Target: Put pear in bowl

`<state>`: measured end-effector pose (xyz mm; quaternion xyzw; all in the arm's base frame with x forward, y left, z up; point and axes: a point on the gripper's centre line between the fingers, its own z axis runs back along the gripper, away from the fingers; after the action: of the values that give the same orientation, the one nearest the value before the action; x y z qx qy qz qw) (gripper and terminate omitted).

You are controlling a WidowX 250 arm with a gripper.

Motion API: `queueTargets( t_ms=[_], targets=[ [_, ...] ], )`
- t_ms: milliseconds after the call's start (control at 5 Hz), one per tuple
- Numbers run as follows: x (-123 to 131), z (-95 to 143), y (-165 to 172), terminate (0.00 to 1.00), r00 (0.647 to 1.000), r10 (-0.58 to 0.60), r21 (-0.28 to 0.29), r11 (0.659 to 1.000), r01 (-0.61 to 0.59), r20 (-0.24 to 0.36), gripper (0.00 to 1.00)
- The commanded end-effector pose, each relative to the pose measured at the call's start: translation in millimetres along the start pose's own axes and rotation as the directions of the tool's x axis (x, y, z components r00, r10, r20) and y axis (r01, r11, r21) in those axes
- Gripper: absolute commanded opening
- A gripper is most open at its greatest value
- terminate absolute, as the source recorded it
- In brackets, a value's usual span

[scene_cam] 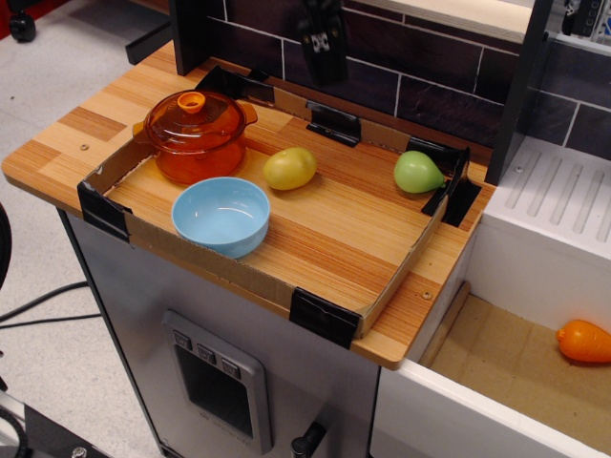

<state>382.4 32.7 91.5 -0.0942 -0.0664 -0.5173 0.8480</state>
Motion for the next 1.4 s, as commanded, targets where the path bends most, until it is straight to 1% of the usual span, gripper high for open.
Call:
queueTargets(
  t_ms=[0, 200, 400, 600, 800, 1000, 1200],
  targets=[
    [16, -18, -12, 0.0, 0.999, -0.042, 0.035, 0.999, 0.042, -0.027, 1.0],
    [23, -30, -20, 0.0, 0.999, -0.023, 0.027, 0.999, 0.024, -0.04, 1.0],
    [32, -42, -26, 0.0, 0.999, -0.009, 0.031, 0.999, 0.01, -0.042, 1.0],
    [37, -53, -29, 0.0, 0.999, -0.01, 0.051, 0.999, 0.012, -0.052, 1.0],
    [39, -58, -24, 0.0, 0.998, -0.008, 0.098, 0.995, 0.013, -0.055, 1.0],
    [39, -68, -15, 0.0, 0.997, 0.004, 0.122, 0.993, 0.005, -0.071, 1.0],
    [39, -76, -12, 0.0, 0.996, 0.016, 0.106, 0.994, -0.007, -0.086, 1.0]
  ],
)
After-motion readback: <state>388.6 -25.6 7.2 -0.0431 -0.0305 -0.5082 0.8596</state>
